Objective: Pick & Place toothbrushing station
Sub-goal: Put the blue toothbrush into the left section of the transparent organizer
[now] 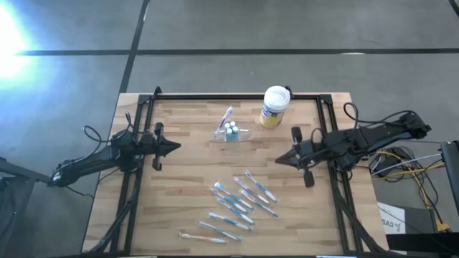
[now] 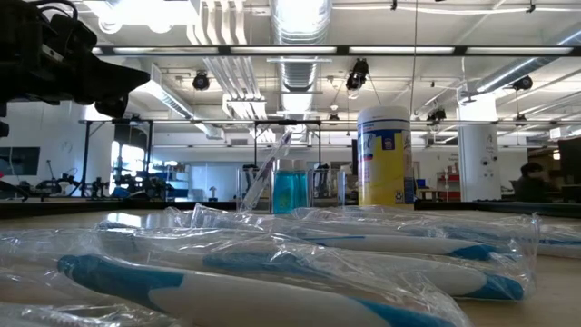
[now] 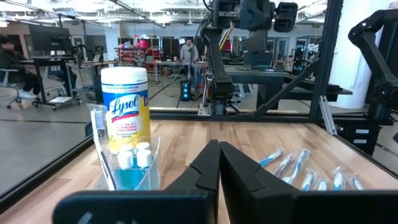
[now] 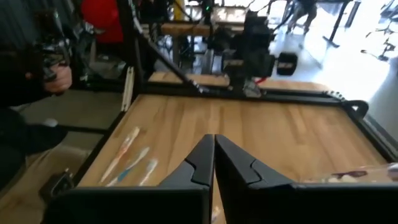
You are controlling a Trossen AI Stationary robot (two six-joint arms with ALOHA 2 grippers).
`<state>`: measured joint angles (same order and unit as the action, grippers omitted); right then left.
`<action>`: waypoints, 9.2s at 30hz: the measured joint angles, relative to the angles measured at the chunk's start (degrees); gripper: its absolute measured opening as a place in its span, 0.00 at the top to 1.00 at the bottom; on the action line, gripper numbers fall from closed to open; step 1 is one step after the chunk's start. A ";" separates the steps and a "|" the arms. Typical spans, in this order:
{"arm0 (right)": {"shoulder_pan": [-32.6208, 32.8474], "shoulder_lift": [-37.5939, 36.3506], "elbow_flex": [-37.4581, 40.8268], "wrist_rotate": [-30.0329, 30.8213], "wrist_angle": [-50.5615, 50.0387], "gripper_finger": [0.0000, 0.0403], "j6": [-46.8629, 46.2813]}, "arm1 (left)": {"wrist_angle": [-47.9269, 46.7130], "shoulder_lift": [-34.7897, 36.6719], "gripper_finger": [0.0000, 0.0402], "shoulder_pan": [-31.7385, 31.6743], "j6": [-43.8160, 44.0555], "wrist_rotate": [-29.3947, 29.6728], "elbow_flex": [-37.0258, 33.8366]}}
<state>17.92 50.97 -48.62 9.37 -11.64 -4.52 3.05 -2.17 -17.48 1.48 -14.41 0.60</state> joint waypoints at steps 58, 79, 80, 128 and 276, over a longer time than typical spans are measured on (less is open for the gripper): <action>2.45 56.16 -21.40 4.91 -34.26 0.57 -34.73 | -0.17 -0.09 0.92 -0.02 8.14 -0.94 0.04; 0.56 55.33 -11.55 -1.92 -21.70 0.51 -35.61 | -0.42 -0.11 0.91 -0.02 8.20 -1.11 0.07; 0.56 55.36 -11.52 -1.92 -21.63 0.51 -35.12 | -0.43 -0.11 0.91 -0.01 8.20 -1.11 0.07; 0.90 17.00 21.84 7.84 43.08 0.97 1.30 | -0.42 -0.13 0.93 0.00 12.41 -0.72 0.04; -7.20 -25.01 48.06 13.20 53.95 0.97 14.11 | 20.90 -118.16 0.43 9.97 -2.66 -6.20 99.06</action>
<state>10.72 25.96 -0.56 22.56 42.30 9.60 23.94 -120.33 -7.51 -1.18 -20.62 99.66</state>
